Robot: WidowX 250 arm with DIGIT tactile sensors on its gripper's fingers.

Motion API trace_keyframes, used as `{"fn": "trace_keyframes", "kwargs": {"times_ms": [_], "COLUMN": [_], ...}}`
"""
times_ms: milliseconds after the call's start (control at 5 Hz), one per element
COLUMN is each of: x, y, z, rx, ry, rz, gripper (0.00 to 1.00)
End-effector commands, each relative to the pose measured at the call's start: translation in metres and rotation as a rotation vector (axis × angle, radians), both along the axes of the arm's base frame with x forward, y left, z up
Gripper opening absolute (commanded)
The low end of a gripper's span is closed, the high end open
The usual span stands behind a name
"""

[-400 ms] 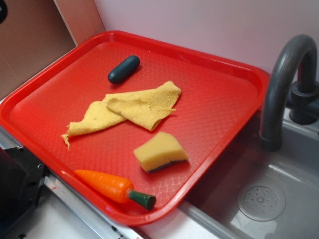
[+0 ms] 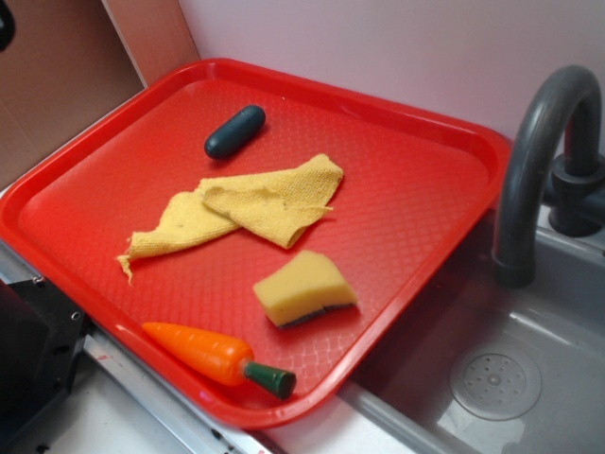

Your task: Grab the green sponge.

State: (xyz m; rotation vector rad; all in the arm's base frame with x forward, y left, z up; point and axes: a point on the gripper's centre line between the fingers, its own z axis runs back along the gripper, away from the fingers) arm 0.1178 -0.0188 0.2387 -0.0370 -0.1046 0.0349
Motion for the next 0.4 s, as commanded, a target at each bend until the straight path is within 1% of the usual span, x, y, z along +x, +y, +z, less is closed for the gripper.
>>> {"fn": "trace_keyframes", "kwargs": {"times_ms": [0,200], "x": [0.020,0.033], "y": [-0.063,-0.104], "z": [-0.016,-0.045], "rx": [-0.101,-0.110], "ry": [-0.142,-0.145], "rz": [0.002,-0.108], "gripper": [1.00,1.00]}}
